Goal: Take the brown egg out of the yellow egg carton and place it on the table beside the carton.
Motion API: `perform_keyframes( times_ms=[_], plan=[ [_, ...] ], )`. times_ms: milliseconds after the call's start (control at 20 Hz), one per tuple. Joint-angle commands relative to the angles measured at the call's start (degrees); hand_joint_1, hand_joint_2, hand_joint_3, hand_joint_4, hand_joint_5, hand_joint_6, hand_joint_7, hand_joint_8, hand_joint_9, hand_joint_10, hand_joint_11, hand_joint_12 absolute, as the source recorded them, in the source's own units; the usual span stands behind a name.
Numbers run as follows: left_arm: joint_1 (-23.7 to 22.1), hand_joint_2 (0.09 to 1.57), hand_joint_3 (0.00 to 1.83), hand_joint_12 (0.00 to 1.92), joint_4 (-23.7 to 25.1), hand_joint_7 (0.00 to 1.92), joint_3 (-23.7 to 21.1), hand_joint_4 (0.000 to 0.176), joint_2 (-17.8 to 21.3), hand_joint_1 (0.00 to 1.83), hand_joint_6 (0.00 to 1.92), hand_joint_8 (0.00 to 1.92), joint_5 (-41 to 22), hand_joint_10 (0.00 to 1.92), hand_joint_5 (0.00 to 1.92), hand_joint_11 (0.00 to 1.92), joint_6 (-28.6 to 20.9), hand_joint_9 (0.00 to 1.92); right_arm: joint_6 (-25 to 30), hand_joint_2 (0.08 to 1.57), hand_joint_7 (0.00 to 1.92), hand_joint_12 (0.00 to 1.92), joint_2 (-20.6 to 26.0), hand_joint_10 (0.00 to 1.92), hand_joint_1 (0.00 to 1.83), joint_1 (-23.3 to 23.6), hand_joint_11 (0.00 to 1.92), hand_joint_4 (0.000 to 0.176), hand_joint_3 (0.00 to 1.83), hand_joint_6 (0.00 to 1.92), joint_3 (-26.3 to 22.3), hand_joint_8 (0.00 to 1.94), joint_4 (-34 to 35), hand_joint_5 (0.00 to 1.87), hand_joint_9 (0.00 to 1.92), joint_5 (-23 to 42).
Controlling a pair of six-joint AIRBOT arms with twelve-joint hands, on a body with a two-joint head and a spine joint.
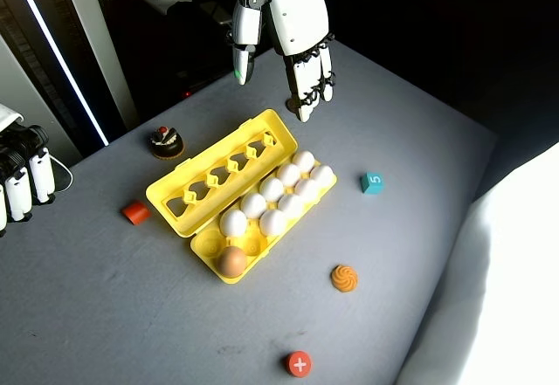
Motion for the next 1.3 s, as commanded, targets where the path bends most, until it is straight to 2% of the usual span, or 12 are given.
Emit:
perform_keyframes(
  times_ms=[0,100,350,500,600,750,800,850,900,1050,1100,1250],
  plan=[
    [-0.5,1.05,0.26,0.03,2.9,0.03,0.1,0.0,-0.1,0.0,0.03,0.03,-1.6,0.03,0.03,0.0,0.0,0.01,-0.3,1.18,0.21,0.53,0.1,0.07,0.32,0.6,0.0,0.0,0.11,0.06,-0.1,0.06,-1.5,0.23,0.19,5.1],
    [-0.5,1.17,0.03,0.0,2.9,0.01,0.1,0.0,-0.1,0.0,0.0,0.0,-1.6,0.0,0.01,0.0,0.1,0.0,-0.3,1.23,0.24,0.52,0.1,0.01,0.33,0.6,0.0,0.0,0.01,0.01,-0.2,0.01,-1.5,0.25,0.22,5.1],
    [-0.5,1.18,0.02,0.0,2.9,0.03,0.2,0.0,-0.1,0.0,0.0,0.0,-1.6,0.0,0.03,0.0,0.1,0.01,-0.3,1.24,0.25,0.57,-0.1,0.01,0.25,0.4,0.0,0.0,0.0,0.0,-0.2,0.0,-1.5,0.27,0.23,4.9],
    [-0.6,1.17,0.02,0.0,2.9,0.03,0.2,0.0,-0.2,0.0,0.0,0.0,-1.6,0.0,0.03,0.0,0.1,0.01,-0.3,1.25,0.24,0.5,-0.2,0.0,0.29,0.5,0.0,0.0,0.0,0.0,-0.2,0.0,-1.5,0.26,0.21,5.0],
    [-0.5,1.18,0.02,0.0,1.0,0.04,0.6,0.0,-0.4,0.0,0.01,0.01,-3.0,0.01,0.04,0.01,-0.1,0.02,-0.3,1.23,0.26,0.58,-0.3,0.01,0.36,0.8,0.0,0.0,0.0,0.0,-0.1,0.0,-1.5,0.28,0.23,4.8],
    [0.0,1.18,0.02,0.0,0.4,0.02,0.7,0.0,-0.8,0.0,0.0,0.0,-7.0,0.0,0.02,0.0,0.2,0.01,-1.2,1.24,0.22,0.51,-1.2,0.0,0.31,2.3,0.0,0.0,0.0,0.0,0.1,0.0,-1.5,0.25,0.2,3.7],
    [0.0,1.18,0.02,0.0,0.1,0.04,0.6,0.0,-0.8,0.0,0.01,0.01,-7.1,0.01,0.03,0.0,0.5,0.02,-2.0,1.2,0.15,0.4,-2.0,0.0,0.33,3.3,0.0,0.0,0.0,0.0,0.4,0.0,-1.5,0.2,0.13,3.1],
    [0.0,1.18,0.02,0.0,-0.3,0.03,0.6,0.0,-0.8,0.0,0.0,0.0,-7.1,0.0,0.02,0.0,1.0,0.01,-3.3,1.04,0.04,0.19,-3.0,0.0,0.14,4.3,0.0,0.019,0.0,0.01,0.8,0.0,-1.5,0.23,0.03,3.0],
    [0.0,1.18,0.01,0.0,-0.4,0.03,0.6,0.0,-0.8,0.0,0.0,0.0,-7.4,0.0,0.03,0.0,1.7,0.01,-4.1,0.9,0.02,0.04,-4.3,0.0,0.11,4.8,0.0,0.059,0.0,0.01,1.4,0.0,-1.5,0.36,0.0,2.7],
    [0.1,1.18,0.01,0.01,-0.5,0.05,0.6,0.0,-0.7,0.0,0.01,0.01,-9.0,0.01,0.04,0.01,3.1,0.03,-4.1,0.79,0.18,0.0,-7.9,0.0,0.28,5.2,0.0,0.083,0.0,0.02,4.1,0.01,-1.2,0.73,0.0,1.7],
    [0.1,1.18,0.01,0.0,-0.5,0.03,0.7,0.0,-0.7,0.0,0.0,0.0,-9.0,0.0,0.02,0.0,3.1,0.01,-4.1,0.78,0.2,0.0,-8.9,0.0,0.35,5.2,0.0,0.106,0.0,0.02,4.9,0.0,-1.1,0.82,0.0,1.5],
    [0.1,1.18,0.01,0.0,-0.5,0.03,0.9,0.0,-0.7,0.0,0.0,0.0,-8.5,0.0,0.03,0.0,3.1,0.01,-4.7,0.77,0.25,0.0,-13.8,0.0,0.43,5.8,0.0,0.113,0.0,0.02,9.0,0.01,-1.1,0.88,0.0,0.9]
  ],
)
